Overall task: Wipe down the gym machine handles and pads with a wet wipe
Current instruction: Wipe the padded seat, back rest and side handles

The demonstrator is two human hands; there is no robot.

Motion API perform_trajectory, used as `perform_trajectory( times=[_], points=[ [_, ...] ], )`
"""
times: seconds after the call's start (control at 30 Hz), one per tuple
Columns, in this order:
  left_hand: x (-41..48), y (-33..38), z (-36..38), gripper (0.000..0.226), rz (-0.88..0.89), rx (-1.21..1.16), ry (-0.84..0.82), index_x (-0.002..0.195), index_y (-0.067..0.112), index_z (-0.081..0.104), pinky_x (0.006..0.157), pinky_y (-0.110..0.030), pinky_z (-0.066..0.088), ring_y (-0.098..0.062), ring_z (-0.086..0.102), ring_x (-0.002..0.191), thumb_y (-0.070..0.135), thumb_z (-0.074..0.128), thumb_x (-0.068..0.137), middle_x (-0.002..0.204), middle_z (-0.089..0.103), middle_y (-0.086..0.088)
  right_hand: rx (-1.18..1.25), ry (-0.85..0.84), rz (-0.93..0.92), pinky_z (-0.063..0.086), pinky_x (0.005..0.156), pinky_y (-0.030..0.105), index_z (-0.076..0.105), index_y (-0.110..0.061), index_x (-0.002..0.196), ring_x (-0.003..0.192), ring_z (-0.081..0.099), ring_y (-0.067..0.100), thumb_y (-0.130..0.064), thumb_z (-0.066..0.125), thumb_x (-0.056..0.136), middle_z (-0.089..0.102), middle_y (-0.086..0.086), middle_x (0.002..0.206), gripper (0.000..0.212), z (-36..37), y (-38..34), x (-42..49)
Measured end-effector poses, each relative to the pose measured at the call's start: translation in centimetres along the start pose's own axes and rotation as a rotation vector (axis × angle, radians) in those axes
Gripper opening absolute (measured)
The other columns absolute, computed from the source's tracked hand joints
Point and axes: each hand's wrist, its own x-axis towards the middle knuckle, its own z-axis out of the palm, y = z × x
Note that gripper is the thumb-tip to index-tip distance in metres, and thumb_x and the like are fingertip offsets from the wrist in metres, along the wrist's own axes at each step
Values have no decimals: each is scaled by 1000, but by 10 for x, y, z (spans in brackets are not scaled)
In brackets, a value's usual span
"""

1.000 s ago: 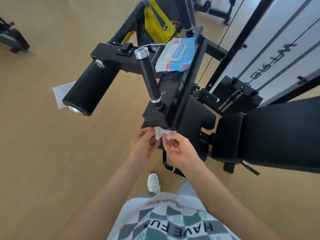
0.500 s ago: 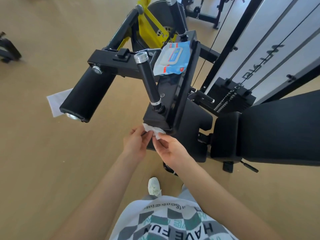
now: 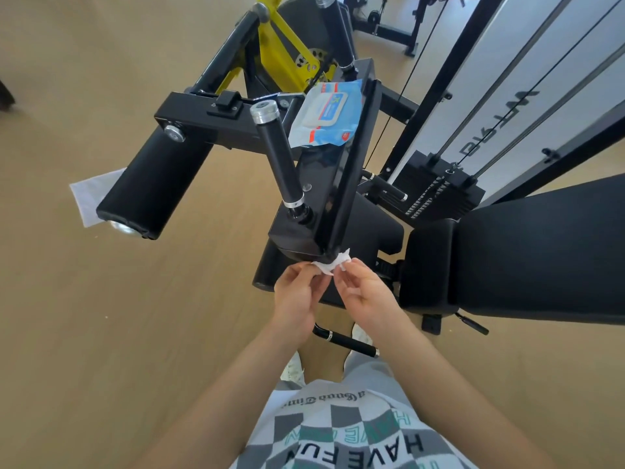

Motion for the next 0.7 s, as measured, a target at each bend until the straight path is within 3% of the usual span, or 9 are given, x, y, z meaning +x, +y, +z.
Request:
perform_trajectory(
  times=[0.07,0.1,0.17,0.23,0.43,0.5,0.6,0.67,0.7],
  points=[
    [0,2,0,10,16,-5,26,104,-2,65,83,-30,59,-26,74,99,-3,63,94,101,74,-15,-53,4,-2,59,61,20,58,0,125,103,69,23,2,62,96,66,21,120,30,0,-2,-2],
    [0,5,-2,7,30,-8,35,99,0,65,80,-28,59,-24,73,95,-4,64,93,97,72,-14,-82,3,7,60,68,21,58,1,127,104,70,24,2,63,96,67,20,120,32,2,0,-4],
    [4,13,-10,9,59,-24,46,94,3,63,79,-27,58,-23,71,92,-6,63,92,95,70,-14,-137,-29,48,52,106,34,57,3,132,104,73,27,4,64,94,71,21,119,39,4,7,-6],
    [8,19,-18,11,91,-24,61,94,4,63,82,-29,58,-25,70,94,-6,63,92,96,68,-15,-159,-75,100,43,115,42,57,6,133,108,72,29,5,65,92,71,23,119,42,5,15,-6],
    [6,7,-13,7,122,69,122,97,-3,64,90,-38,59,-30,70,93,-5,64,91,95,69,-20,-208,-52,169,56,96,35,63,6,123,108,72,30,1,63,96,72,23,117,27,5,7,1],
    [3,-3,-4,17,164,156,155,101,-8,65,92,-42,60,-35,70,93,-3,70,86,98,72,-23,-256,-9,205,59,91,34,66,6,117,103,73,30,-6,64,98,73,22,114,22,1,-5,6],
    [-1,-17,11,14,241,347,248,90,4,72,77,-29,58,-21,73,84,-1,74,77,85,76,-7,-390,-54,256,62,79,34,64,6,117,95,75,30,-8,59,101,74,23,109,22,-4,-28,10],
    [-4,-23,20,15,253,398,316,88,7,71,68,-20,54,-12,71,76,-2,74,76,77,75,1,-512,-143,296,62,79,35,64,4,121,100,74,31,-8,54,103,74,22,112,24,-7,-41,12],
    [-4,-25,23,15,257,409,342,88,9,71,68,-22,55,-13,72,78,1,76,76,77,75,2,-555,-202,323,61,82,35,64,3,123,103,73,31,-10,53,103,73,21,116,26,-6,-48,12]
  ],
)
